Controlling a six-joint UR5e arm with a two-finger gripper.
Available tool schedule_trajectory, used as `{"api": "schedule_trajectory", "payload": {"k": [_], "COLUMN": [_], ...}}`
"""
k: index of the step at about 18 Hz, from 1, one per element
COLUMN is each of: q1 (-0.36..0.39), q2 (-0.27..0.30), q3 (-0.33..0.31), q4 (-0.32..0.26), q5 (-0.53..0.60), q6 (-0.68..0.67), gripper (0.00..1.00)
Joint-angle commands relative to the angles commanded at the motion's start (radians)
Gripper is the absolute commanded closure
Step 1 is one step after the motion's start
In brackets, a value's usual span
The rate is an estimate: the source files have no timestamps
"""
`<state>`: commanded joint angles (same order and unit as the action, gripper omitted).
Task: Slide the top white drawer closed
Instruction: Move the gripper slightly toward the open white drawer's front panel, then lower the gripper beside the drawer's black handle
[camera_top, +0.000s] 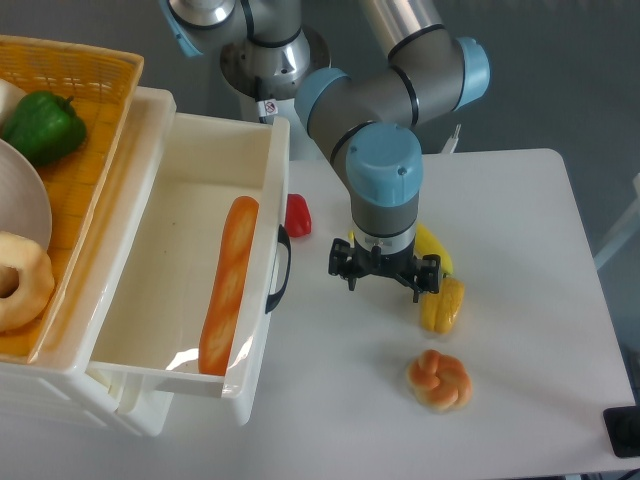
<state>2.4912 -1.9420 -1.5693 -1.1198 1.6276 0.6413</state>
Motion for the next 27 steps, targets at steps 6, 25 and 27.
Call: {"api": "schedule_trajectory", "payload": {"k": [6,25,27], "q1": [-0.005,-0.035,-0.041], "q2": [-0.012,-0.005,-0.005], "q3": [0.0,-0.025,-0.025], "q4": [0.0,-0.029,-0.029], "q5": [-0.014,-0.087,-0.089], "q6": [-0.087,-0.135,-0.135], "gripper": [0.0,0.0,0.0]}}
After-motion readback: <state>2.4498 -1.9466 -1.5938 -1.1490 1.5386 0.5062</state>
